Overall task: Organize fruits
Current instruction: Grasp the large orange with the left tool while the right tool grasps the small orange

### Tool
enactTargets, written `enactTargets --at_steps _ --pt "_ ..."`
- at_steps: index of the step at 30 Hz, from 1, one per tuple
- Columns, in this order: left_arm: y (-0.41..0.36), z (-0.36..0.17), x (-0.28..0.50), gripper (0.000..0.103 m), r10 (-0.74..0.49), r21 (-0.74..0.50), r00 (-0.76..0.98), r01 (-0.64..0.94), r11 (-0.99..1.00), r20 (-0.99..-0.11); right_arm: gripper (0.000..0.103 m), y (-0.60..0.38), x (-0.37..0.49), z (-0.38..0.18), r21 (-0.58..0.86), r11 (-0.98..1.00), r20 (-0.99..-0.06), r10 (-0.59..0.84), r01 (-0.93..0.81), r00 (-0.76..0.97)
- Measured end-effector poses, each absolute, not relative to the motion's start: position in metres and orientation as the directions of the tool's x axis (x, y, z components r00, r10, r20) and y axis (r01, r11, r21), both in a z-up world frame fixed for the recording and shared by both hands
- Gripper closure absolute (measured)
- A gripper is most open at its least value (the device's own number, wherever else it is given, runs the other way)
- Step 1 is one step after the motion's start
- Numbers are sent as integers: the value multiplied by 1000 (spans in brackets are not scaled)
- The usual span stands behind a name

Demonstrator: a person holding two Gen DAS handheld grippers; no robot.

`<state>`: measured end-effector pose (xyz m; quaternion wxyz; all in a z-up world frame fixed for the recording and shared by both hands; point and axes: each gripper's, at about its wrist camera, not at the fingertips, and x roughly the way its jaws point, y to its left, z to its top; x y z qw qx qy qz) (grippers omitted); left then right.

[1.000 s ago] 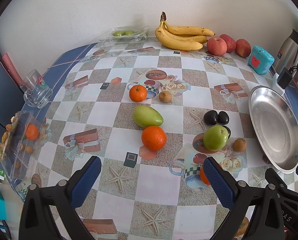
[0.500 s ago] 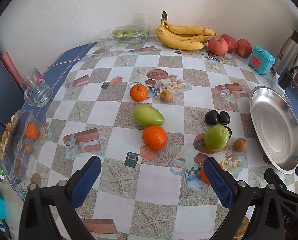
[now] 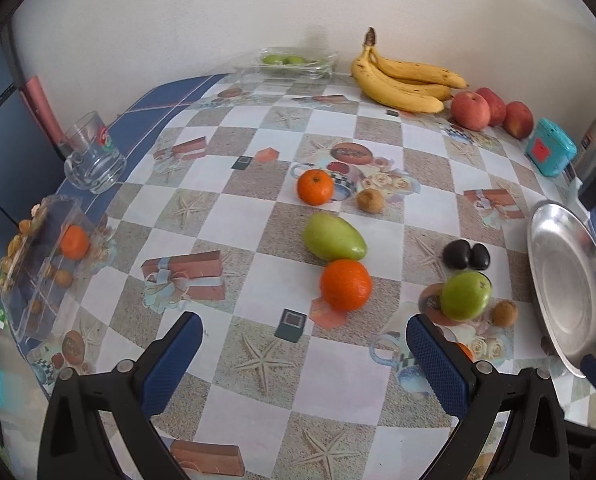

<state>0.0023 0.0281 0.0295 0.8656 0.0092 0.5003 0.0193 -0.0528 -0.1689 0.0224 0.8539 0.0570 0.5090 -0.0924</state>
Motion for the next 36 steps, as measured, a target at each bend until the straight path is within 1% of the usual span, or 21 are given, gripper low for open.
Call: enactTargets --at_steps 8,11,13,15,18,20,24,26,27,29,31,34,35,36 --pt "46 15 13 0 43 12 450 -72 997 -892 0 -143 -36 11 107 981 -898 27 159 438" --pt "48 11 18 0 17 -16 435 -71 997 -900 1 -133 -31 7 142 980 -899 68 142 433" --pt "50 10 21 0 2 -32 431 -73 997 -902 6 -126 -28 4 162 978 -900 93 129 426" --pt "50 9 24 0 -18 -51 431 -66 997 -902 8 -119 -24 1 169 979 -903 107 114 415" --pt "50 8 29 0 -89 -121 422 -49 991 -902 13 -110 -20 -5 156 983 -912 105 97 395" --pt "47 8 32 0 -106 -137 418 -45 989 -902 16 -107 -17 -9 155 983 -918 107 98 382" --pt "40 5 40 2 -133 -153 398 -19 988 -908 29 -104 -13 -14 157 983 -926 112 98 360" --pt "37 3 44 8 -149 -167 389 -12 986 -909 32 -104 -11 -16 166 981 -928 121 100 352" --pt "36 2 46 11 -154 -170 386 -8 985 -909 35 -104 -10 -16 171 980 -929 126 103 349" --pt "35 -1 49 14 -166 -181 374 -5 983 -913 39 -104 -10 -17 170 980 -928 124 104 350" --pt "34 -6 52 21 -182 -201 358 -15 980 -916 45 -104 -9 -17 179 978 -927 133 104 352" --pt "33 -10 55 30 -190 -210 345 -20 978 -919 50 -104 -8 -17 175 979 -927 127 105 353" --pt "33 -10 55 31 -194 -212 344 -17 977 -919 51 -104 -7 -17 178 978 -926 131 104 354" --pt "33 -10 56 35 -198 -215 342 -15 976 -919 53 -104 -8 -17 181 978 -925 134 102 354"
